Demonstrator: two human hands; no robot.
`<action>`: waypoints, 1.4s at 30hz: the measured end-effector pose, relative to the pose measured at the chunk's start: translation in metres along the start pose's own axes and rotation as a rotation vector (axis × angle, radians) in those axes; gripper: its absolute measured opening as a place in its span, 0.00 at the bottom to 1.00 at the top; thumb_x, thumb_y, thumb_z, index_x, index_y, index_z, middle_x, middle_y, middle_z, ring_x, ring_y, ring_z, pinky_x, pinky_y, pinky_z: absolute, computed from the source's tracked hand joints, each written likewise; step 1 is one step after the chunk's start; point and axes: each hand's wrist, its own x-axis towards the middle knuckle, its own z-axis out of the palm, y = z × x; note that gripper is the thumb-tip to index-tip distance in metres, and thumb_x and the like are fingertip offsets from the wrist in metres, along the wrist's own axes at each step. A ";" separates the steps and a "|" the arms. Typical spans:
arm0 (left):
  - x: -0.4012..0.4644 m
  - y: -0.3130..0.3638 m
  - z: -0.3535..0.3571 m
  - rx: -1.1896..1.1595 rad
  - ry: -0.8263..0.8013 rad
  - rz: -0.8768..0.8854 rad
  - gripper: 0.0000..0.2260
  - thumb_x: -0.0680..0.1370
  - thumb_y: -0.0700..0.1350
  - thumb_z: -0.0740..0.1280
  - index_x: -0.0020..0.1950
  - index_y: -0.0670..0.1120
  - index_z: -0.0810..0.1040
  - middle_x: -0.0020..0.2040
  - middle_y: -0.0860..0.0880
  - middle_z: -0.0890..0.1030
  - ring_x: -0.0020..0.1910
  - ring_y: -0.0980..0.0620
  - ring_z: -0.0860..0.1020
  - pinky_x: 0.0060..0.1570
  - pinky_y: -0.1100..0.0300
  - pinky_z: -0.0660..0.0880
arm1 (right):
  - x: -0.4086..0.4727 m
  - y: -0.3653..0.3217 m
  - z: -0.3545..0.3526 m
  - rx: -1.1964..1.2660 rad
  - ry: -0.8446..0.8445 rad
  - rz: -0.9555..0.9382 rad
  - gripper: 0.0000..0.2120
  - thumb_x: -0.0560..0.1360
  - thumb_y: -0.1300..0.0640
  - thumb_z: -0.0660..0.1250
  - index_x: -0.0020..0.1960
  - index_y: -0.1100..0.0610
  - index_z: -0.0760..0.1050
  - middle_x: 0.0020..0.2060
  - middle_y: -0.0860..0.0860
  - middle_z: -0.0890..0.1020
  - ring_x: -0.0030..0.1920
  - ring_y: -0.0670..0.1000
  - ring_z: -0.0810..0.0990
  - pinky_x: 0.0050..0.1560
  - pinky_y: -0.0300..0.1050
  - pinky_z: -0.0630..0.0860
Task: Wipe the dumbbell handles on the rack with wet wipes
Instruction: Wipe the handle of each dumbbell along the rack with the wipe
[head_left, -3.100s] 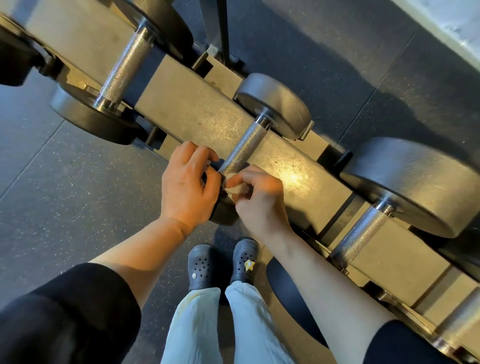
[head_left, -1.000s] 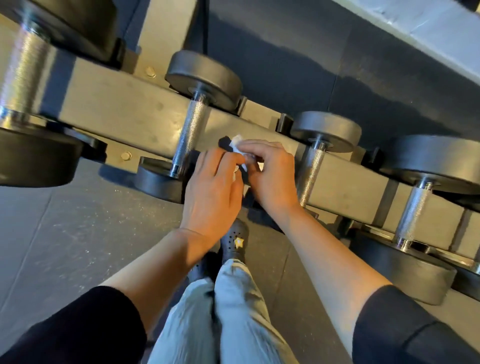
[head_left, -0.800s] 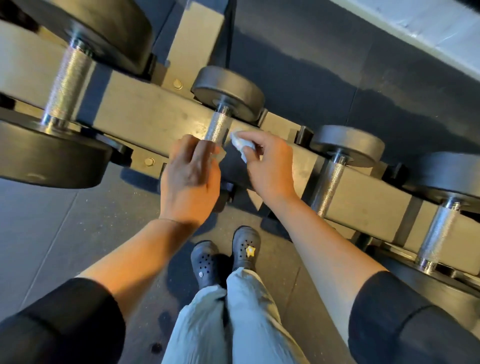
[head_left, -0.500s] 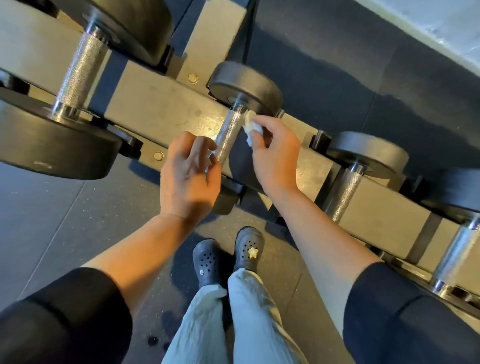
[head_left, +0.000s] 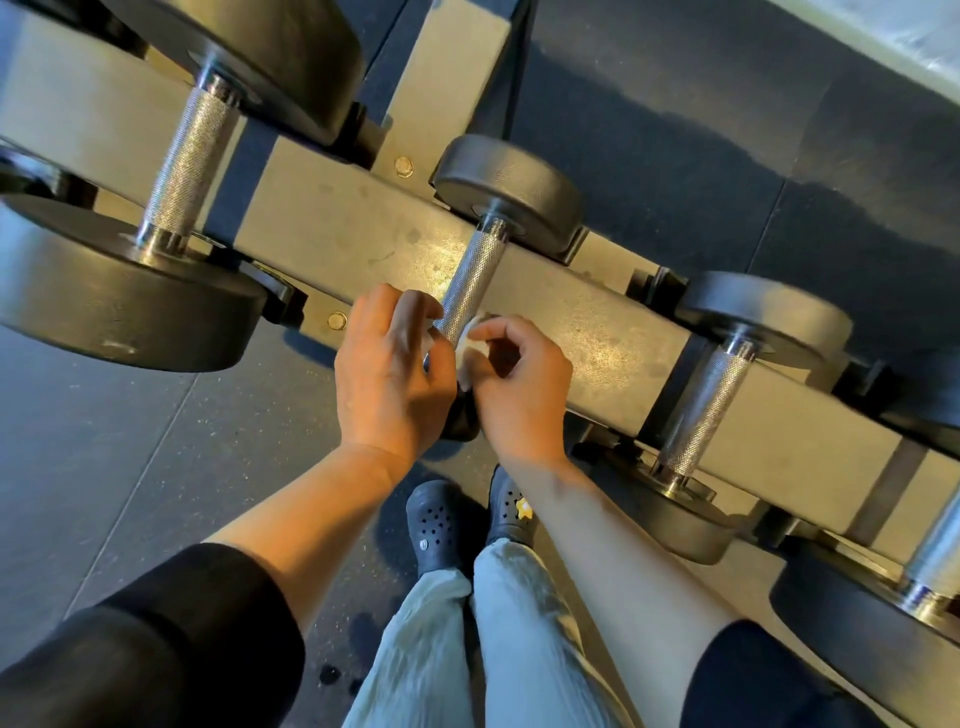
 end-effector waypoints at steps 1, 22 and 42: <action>0.000 0.000 0.000 -0.001 0.003 0.005 0.11 0.72 0.45 0.57 0.47 0.42 0.75 0.44 0.45 0.72 0.43 0.47 0.71 0.40 0.58 0.66 | -0.002 0.002 0.000 -0.001 -0.008 0.003 0.11 0.68 0.72 0.67 0.44 0.58 0.78 0.43 0.52 0.82 0.44 0.46 0.81 0.47 0.37 0.77; 0.003 -0.006 0.000 0.011 0.012 0.052 0.18 0.77 0.49 0.63 0.64 0.43 0.74 0.50 0.44 0.78 0.49 0.46 0.75 0.46 0.62 0.64 | 0.027 -0.023 0.011 -0.294 0.113 -0.419 0.12 0.71 0.68 0.67 0.53 0.61 0.79 0.50 0.52 0.79 0.52 0.48 0.77 0.52 0.42 0.76; -0.012 -0.031 -0.002 -0.209 0.142 -0.109 0.14 0.77 0.45 0.58 0.59 0.41 0.74 0.52 0.44 0.74 0.51 0.49 0.71 0.48 0.65 0.62 | 0.006 -0.049 -0.005 -0.334 -0.036 -0.358 0.10 0.71 0.70 0.67 0.47 0.58 0.81 0.46 0.49 0.82 0.49 0.44 0.79 0.51 0.36 0.76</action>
